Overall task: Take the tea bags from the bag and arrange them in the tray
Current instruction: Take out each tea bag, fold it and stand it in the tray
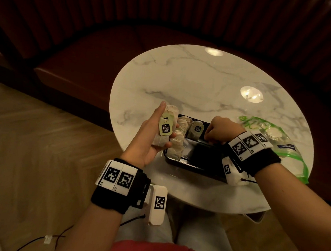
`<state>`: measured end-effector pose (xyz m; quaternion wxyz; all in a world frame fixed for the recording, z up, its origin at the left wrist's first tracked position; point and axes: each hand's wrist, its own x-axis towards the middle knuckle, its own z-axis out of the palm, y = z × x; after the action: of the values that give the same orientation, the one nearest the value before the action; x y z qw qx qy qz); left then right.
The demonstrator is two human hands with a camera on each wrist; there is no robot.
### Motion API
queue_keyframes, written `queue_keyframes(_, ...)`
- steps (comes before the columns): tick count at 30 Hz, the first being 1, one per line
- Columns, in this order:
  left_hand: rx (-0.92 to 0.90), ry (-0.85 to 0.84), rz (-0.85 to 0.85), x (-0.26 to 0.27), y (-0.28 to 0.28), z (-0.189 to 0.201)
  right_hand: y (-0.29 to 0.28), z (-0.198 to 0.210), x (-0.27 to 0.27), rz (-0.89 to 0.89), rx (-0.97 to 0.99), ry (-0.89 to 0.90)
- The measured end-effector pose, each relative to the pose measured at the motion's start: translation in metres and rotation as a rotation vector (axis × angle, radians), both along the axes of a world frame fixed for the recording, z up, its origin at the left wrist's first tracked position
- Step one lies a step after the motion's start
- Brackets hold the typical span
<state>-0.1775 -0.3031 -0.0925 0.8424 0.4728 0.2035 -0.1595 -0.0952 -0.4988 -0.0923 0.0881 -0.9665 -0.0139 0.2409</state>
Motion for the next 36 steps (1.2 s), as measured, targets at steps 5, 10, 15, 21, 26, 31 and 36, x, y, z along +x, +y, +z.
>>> queue_keyframes(5,-0.005,0.008,0.006,0.0,0.0,0.001,0.009,-0.003,-0.002,0.063,-0.083,0.096)
queue_keyframes(10,-0.002,0.021,0.008,-0.001,0.0,0.0,0.009,-0.001,-0.001,0.041,0.014,0.143)
queue_keyframes(15,-0.029,0.056,-0.028,-0.003,-0.002,0.003,0.006,0.019,-0.009,0.131,0.165,-0.062)
queue_keyframes(21,-0.099,0.023,-0.064,-0.009,-0.006,0.011,0.029,0.05,-0.043,0.237,0.747,-0.234)
queue_keyframes(26,-0.095,-0.031,-0.111,-0.01,-0.008,0.014,0.043,0.046,-0.049,0.278,0.769,-0.255)
queue_keyframes(31,-0.108,-0.106,-0.12,-0.01,-0.008,0.016,0.048,0.047,-0.052,0.264,0.796,-0.281)
queue_keyframes(36,-0.023,-0.119,-0.176,-0.011,-0.004,0.012,0.042,0.06,-0.05,0.213,0.796,-0.248)
